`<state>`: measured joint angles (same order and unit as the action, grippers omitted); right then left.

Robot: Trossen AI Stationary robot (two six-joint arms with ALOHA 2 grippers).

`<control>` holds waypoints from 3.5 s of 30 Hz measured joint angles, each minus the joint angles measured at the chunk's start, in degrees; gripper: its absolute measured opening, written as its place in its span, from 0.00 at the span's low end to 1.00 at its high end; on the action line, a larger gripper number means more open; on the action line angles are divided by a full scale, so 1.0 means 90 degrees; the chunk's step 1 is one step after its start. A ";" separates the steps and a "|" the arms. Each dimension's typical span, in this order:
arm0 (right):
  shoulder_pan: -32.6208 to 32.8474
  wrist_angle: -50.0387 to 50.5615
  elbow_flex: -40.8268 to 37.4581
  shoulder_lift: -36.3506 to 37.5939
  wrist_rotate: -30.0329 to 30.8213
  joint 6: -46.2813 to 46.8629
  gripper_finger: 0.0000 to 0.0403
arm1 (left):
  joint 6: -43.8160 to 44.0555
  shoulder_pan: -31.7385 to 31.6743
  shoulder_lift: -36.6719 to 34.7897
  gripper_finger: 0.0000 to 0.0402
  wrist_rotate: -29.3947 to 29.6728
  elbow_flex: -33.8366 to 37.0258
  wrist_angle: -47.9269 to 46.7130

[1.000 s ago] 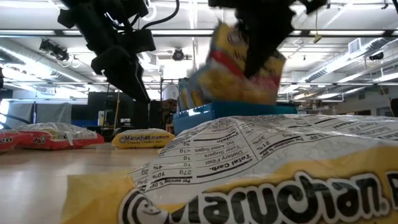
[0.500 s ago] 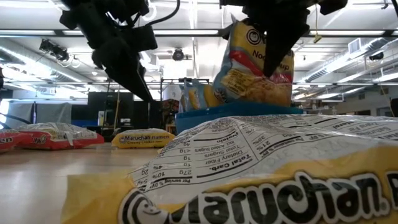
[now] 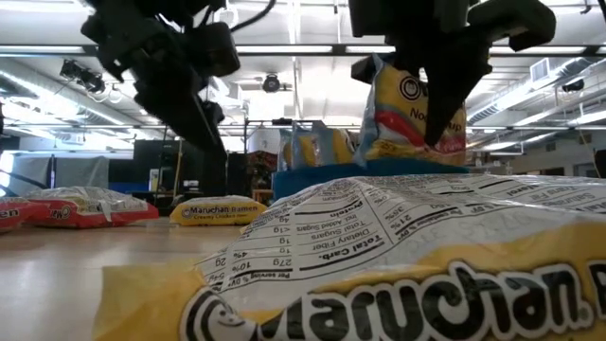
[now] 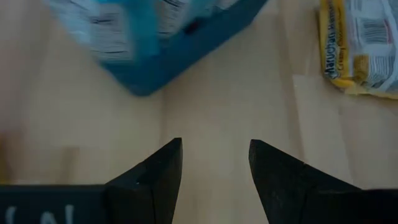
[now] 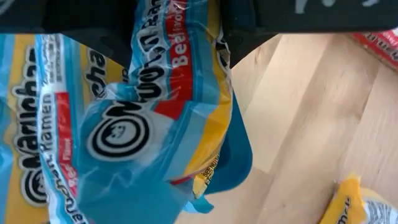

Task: Sort Maruchan noodles
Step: Put the blue noodle pack into the blue bin, then adjust the blue bin on the table

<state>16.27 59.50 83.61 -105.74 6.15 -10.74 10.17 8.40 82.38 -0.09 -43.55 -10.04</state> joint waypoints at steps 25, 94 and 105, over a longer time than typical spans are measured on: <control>-0.0032 -0.1022 -0.0119 -0.0014 -0.0091 0.0910 0.32 | -0.0585 -0.0470 0.1555 0.47 0.0843 0.0002 0.2903; 0.0584 -0.0306 -0.1175 0.0387 0.1494 0.2598 0.57 | 0.0270 0.0123 0.1555 0.47 0.0943 0.0000 0.4039; 0.0559 -0.0599 -0.1170 0.0463 0.1651 0.2315 0.57 | -0.0490 0.0095 0.1387 0.47 0.0961 0.0000 0.4488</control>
<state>21.30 54.11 73.08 -101.57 21.02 10.10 5.76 9.26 94.86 8.56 -43.55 30.35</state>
